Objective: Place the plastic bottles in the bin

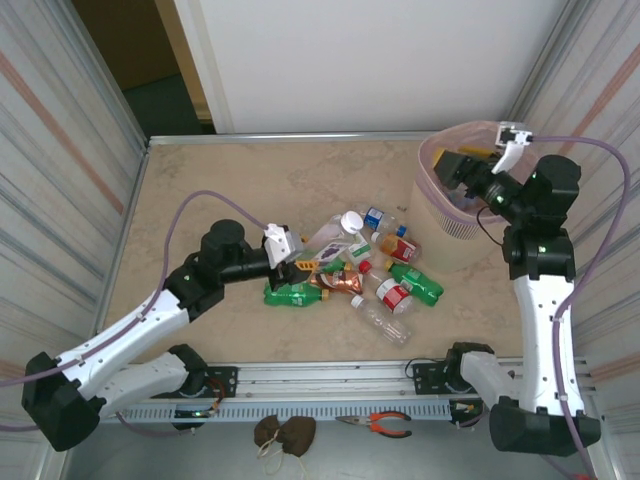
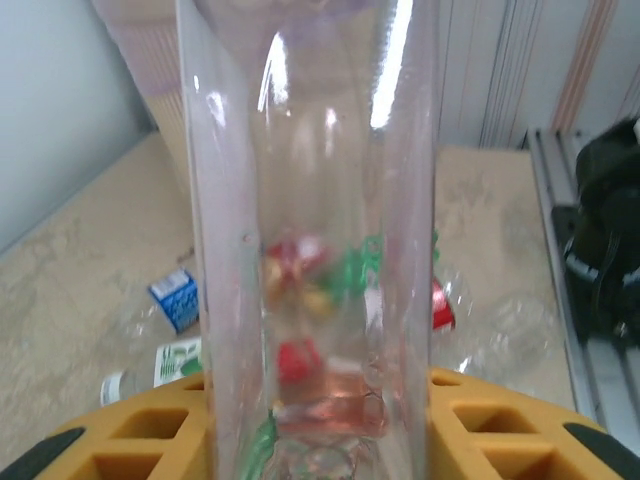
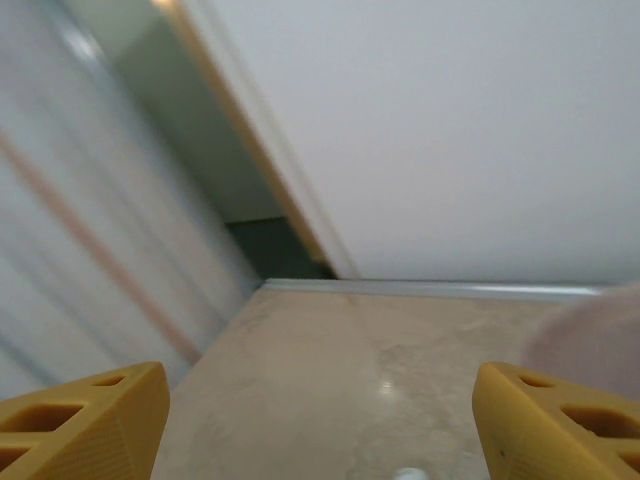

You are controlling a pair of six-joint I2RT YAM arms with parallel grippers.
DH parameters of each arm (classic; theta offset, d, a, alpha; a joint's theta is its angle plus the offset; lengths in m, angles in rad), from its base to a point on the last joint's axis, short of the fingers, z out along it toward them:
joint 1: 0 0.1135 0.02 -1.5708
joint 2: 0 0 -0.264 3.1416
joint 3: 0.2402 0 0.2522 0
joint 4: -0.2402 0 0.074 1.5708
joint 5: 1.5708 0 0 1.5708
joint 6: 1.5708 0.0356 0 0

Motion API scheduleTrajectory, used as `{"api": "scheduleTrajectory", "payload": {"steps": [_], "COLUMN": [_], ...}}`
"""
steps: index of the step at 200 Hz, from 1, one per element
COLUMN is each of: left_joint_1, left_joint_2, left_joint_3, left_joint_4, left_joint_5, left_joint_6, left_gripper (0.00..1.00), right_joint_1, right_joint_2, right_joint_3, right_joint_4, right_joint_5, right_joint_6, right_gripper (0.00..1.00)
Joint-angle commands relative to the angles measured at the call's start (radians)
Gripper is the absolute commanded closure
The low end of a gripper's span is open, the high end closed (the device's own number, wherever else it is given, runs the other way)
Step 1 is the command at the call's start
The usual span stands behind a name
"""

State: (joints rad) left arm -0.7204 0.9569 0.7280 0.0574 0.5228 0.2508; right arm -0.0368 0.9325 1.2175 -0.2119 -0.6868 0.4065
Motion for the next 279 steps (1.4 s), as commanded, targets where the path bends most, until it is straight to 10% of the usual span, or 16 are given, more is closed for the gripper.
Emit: {"api": "scheduleTrajectory", "payload": {"steps": [1,119,279], "left_joint_1": [0.011,0.012,0.009], "left_joint_2": [0.008,-0.004,0.008], "left_joint_3": [0.059,0.193,0.220], "left_joint_4": [0.177,0.368,0.413], "left_joint_5": [0.098,0.276,0.308], "left_joint_6": [-0.103,-0.252,-0.303], "left_gripper": [0.61,0.61,0.58], "right_joint_1": [0.110,0.586,0.774], "right_joint_2": [-0.055,-0.048,0.046], "right_joint_3": [0.003,0.053,0.086], "right_joint_4": [0.096,0.064,0.097], "right_joint_5": [-0.143,-0.153,-0.062], "right_joint_6": [-0.158,-0.404,-0.394], "right_gripper": [0.20,0.17,0.64]}}
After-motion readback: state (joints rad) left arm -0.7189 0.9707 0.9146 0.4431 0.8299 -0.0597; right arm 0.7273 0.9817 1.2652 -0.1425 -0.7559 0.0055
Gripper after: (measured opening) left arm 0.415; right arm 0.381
